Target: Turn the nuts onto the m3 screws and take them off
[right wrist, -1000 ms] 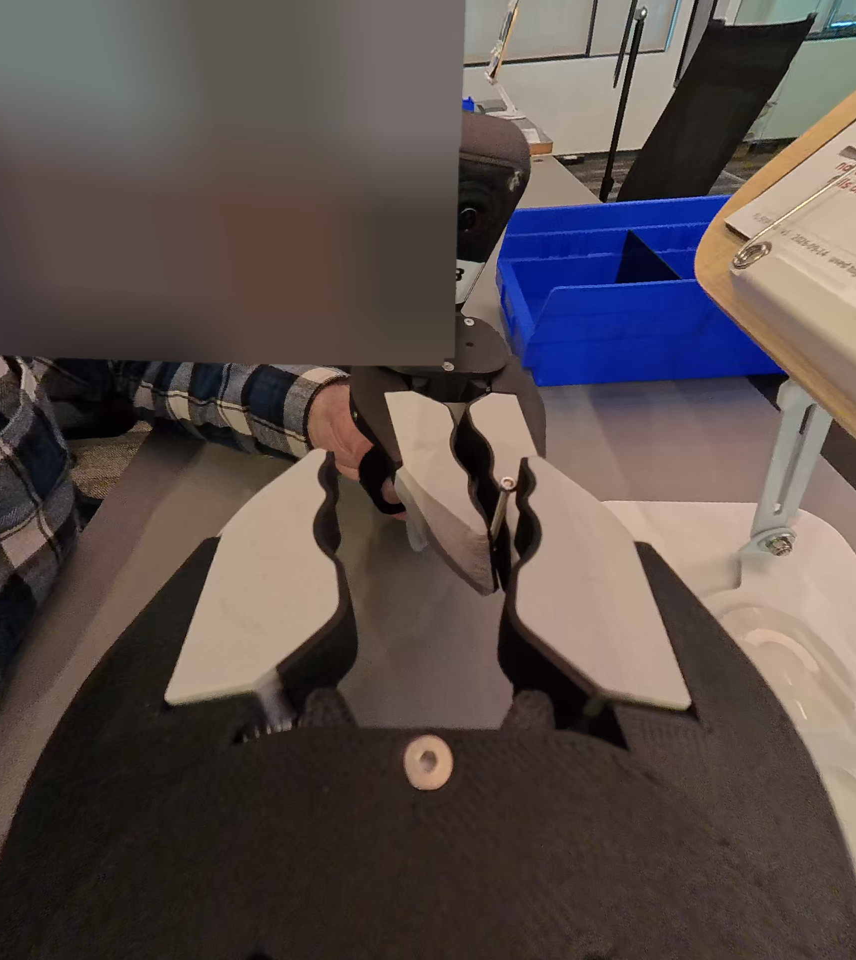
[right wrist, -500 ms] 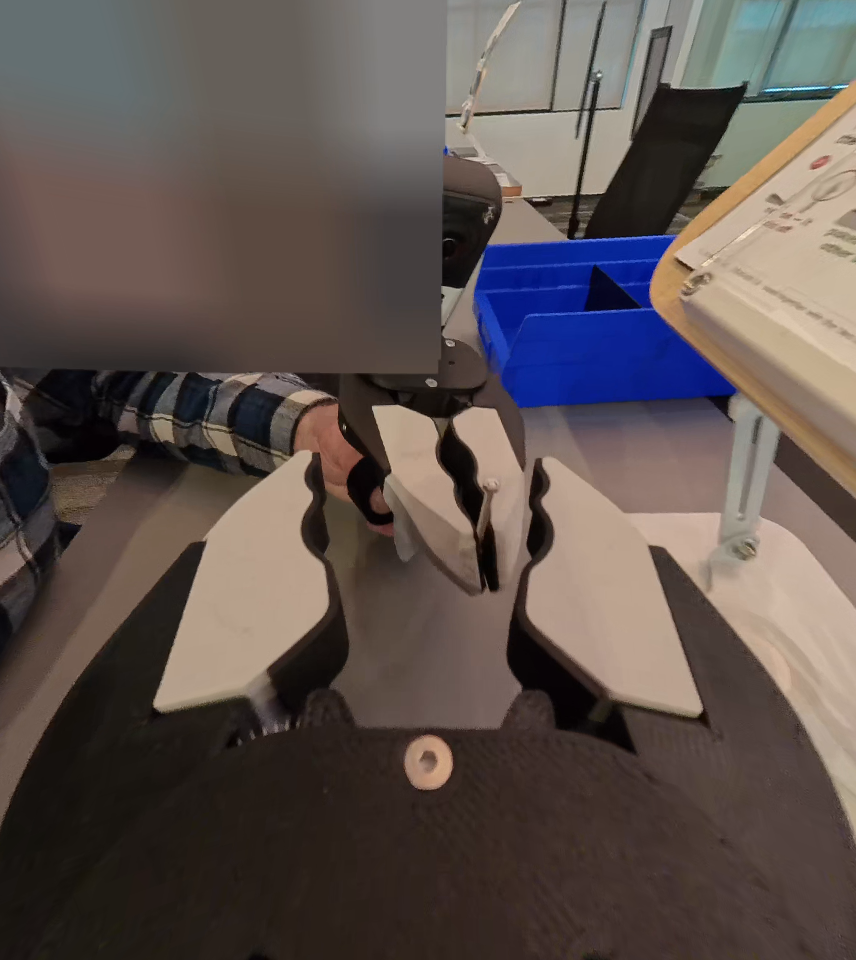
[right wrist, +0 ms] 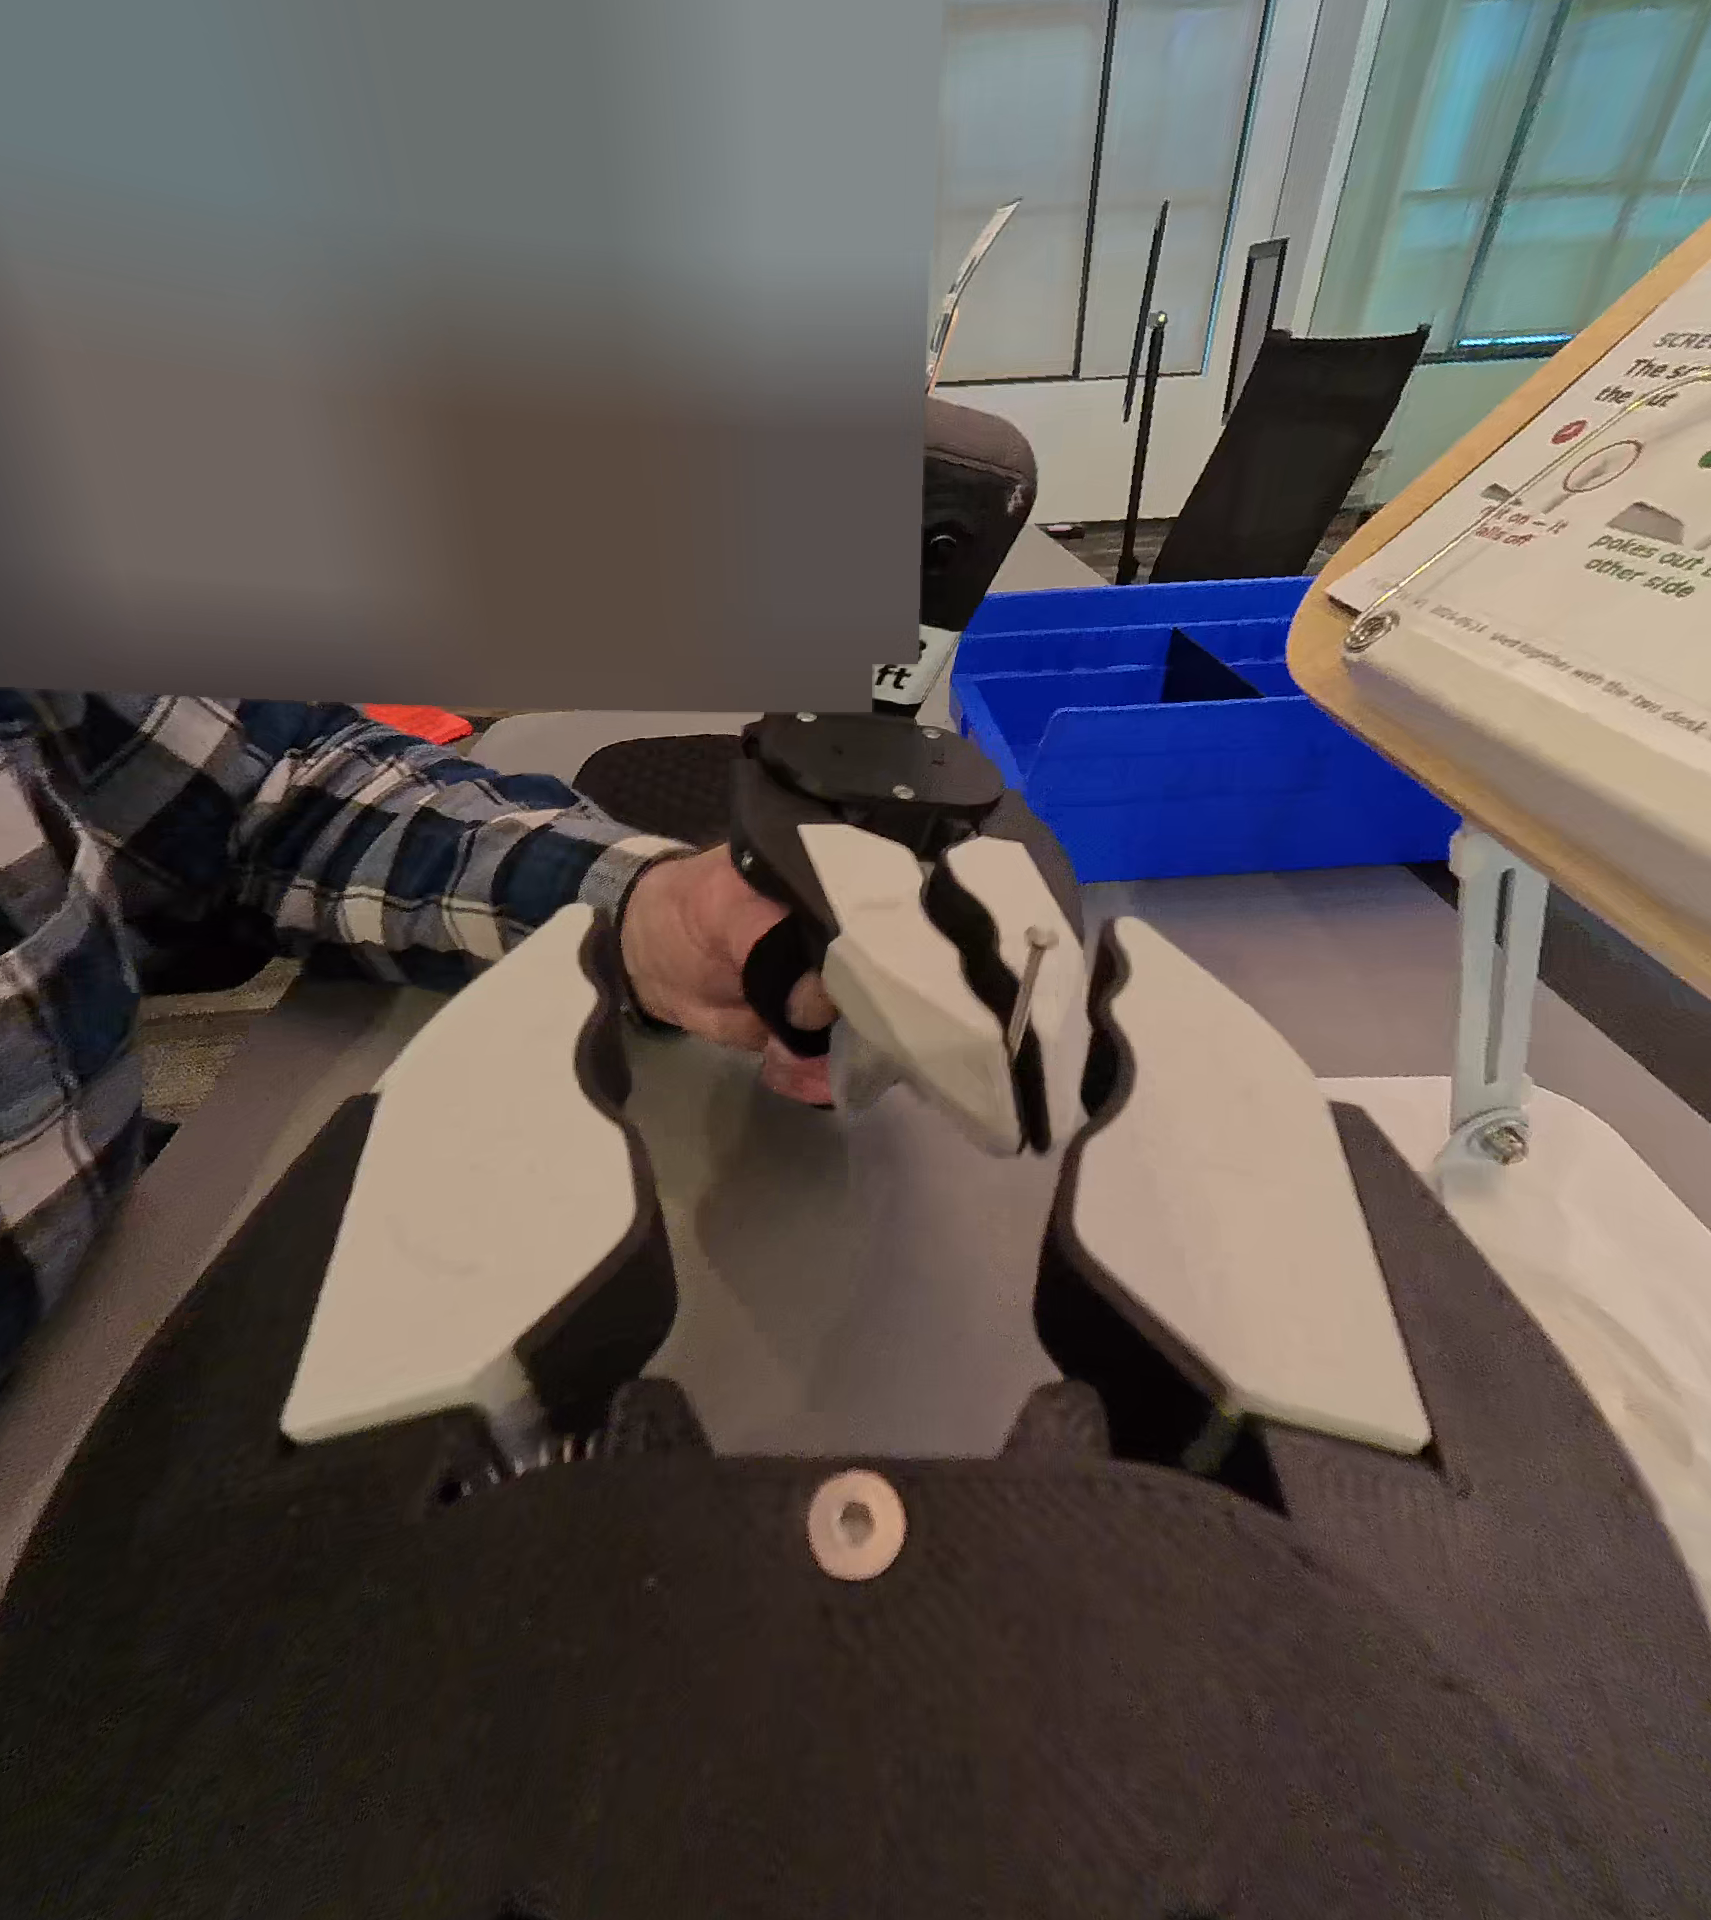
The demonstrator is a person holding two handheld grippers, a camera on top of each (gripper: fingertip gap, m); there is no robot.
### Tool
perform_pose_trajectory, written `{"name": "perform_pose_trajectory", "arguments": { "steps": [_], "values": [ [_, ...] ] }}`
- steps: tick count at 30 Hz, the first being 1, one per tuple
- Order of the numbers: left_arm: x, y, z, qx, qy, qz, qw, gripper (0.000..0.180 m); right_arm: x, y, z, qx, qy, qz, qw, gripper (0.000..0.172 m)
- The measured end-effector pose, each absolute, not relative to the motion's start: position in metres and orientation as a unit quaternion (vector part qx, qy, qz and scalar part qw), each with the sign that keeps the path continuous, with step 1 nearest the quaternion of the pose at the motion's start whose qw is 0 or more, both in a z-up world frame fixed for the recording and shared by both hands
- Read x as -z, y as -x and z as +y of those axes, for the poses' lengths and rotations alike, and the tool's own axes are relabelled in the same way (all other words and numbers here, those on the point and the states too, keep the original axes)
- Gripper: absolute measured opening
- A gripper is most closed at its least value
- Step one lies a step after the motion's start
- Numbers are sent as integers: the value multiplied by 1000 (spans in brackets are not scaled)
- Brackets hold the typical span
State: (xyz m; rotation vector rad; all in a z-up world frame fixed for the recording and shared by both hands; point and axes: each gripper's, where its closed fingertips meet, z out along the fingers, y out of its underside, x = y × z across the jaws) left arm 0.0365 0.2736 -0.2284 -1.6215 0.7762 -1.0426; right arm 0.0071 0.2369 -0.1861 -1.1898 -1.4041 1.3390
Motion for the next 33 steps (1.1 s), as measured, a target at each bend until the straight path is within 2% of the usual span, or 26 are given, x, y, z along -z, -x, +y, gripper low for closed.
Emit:
{"name": "perform_pose_trajectory", "arguments": {
  "steps": [4, 8, 12, 22, 26, 30, 33],
  "values": [
    [228, -40, 272, 431, 672, 325, 507, 4, 194, 11, 227, -548, 457, -579, 395, 89],
    [225, -35, 274, 433, 671, 319, 511, 4, 192, -2, 226, -542, 463, -566, 414, 92],
    [228, -41, 272, 435, 672, 327, 502, 3, 189, -22, 230, -553, 461, -549, 425, 77],
    [228, -44, 272, 447, 674, 318, 495, 4, 190, -5, 227, -549, 454, -557, 427, 92],
    [228, -44, 274, 456, 673, 312, 491, 3, 187, -28, 236, -556, 463, -533, 439, 77],
    [228, -51, 271, 456, 671, 320, 489, 3, 190, -7, 238, -548, 462, -550, 429, 88],
    [228, -49, 273, 454, 674, 315, 491, 4, 192, 4, 228, -553, 450, -563, 418, 87]
  ]
}}
